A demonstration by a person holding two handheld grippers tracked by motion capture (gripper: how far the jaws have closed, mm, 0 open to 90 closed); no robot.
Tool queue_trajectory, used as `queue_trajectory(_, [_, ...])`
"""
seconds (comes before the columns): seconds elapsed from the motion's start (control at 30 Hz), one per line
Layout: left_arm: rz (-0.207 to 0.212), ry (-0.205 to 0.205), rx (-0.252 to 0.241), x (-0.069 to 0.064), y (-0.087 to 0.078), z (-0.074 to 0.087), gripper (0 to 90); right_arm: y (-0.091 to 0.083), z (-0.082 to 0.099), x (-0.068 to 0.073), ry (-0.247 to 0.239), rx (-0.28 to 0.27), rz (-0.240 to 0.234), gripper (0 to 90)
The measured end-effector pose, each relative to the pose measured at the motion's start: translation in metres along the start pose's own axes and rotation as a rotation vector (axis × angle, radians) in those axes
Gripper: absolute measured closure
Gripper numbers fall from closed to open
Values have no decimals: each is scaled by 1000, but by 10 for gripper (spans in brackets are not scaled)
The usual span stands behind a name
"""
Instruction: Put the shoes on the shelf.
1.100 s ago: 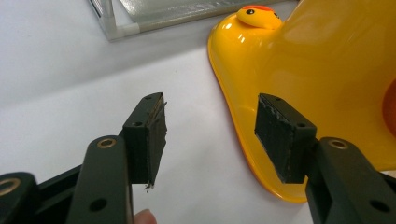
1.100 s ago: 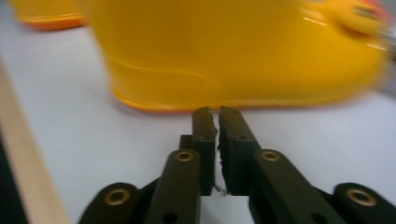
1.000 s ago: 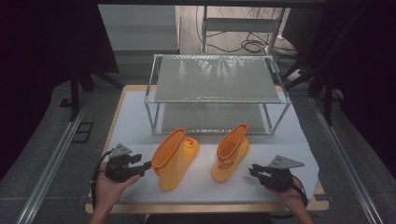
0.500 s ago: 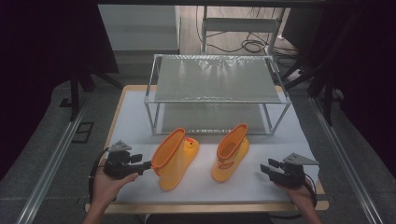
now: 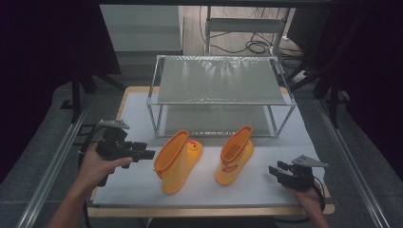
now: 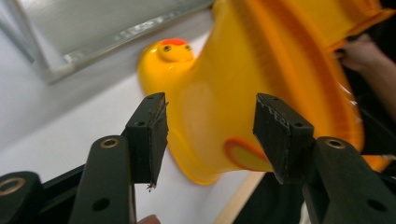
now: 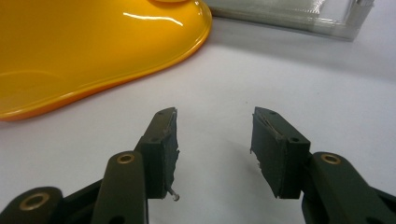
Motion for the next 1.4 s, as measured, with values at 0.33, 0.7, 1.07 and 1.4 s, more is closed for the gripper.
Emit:
queue_trajectory(0.33, [33,29,46,-21,-4,-29,462,1,1,0,4,13,2,502])
queue_trajectory(0.7, [48,69,88,-48,13,-70,473,3,3,-4,11,22,12,502])
queue_trajectory(1.07, [67,78,158,-67,52,-93,484,4,3,-4,13,30,11,502])
queue_trajectory(1.4, [82,81,217,-75,80,-107,485,4,3,-5,22,29,10,501])
Point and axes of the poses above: each handheld gripper's, and its own axes: y roughly forward along the jaws, z roughly out of its underside, x roughly to its left, the point moved 10 cm from there along y, roughly forward along the jaws, and after that the axes turned 10 degrees about z, right-handed, at the moved point
